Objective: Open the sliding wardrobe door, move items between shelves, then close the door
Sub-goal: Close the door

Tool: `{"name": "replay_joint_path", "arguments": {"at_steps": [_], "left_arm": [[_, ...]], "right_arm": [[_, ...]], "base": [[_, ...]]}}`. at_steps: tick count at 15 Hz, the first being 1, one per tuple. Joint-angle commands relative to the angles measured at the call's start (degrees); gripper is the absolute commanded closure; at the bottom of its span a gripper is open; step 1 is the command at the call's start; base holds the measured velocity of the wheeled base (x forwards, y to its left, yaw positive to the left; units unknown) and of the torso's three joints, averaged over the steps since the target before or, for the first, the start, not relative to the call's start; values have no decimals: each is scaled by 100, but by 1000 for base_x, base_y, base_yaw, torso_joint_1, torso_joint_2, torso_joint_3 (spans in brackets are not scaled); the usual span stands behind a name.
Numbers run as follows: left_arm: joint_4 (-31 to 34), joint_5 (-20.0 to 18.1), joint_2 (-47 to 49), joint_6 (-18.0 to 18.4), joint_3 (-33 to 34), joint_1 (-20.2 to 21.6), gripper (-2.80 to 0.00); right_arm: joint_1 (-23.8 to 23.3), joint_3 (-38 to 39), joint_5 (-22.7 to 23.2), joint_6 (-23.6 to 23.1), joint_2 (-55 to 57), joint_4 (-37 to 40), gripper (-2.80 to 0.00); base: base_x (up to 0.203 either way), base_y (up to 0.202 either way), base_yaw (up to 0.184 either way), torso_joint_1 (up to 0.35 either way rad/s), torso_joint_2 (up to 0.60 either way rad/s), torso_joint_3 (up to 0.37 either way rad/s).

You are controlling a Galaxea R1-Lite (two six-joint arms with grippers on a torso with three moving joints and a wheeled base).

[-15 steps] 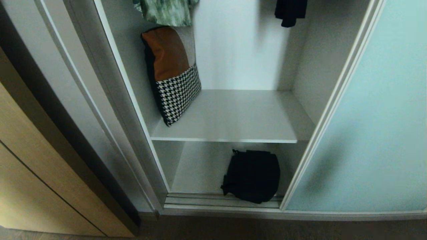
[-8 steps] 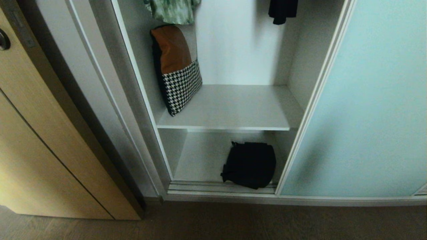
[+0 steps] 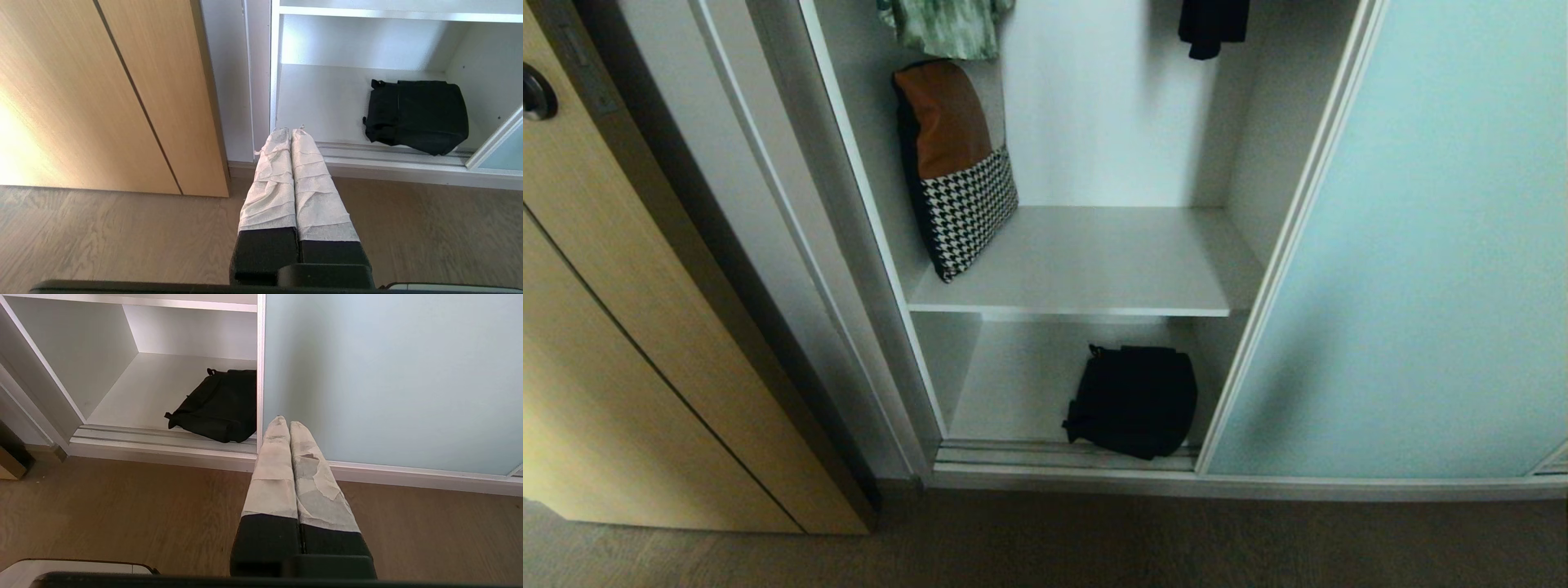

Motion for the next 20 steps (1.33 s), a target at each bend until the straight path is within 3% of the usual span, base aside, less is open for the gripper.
{"name": "replay_joint_path", "arguments": {"at_steps": [1,10,14,20], "left_arm": [[0,2,9,-4,0,2,0],[0,2,9,-4,0,2,0],[0,2,9,-4,0,2,0],[0,2,9,-4,0,2,0]], "right_arm": [[2,2,5,0,7,-3,0],[2,-218,12,-187,-1,154,0],[5,-2482,88,348,599,1429,0],[95,-5362,-61,839,3436,1868,0]], "base": [[0,0,0,0,0,0],[0,0,0,0,0,0],[0,0,0,0,0,0],[0,0,0,0,0,0]]}}
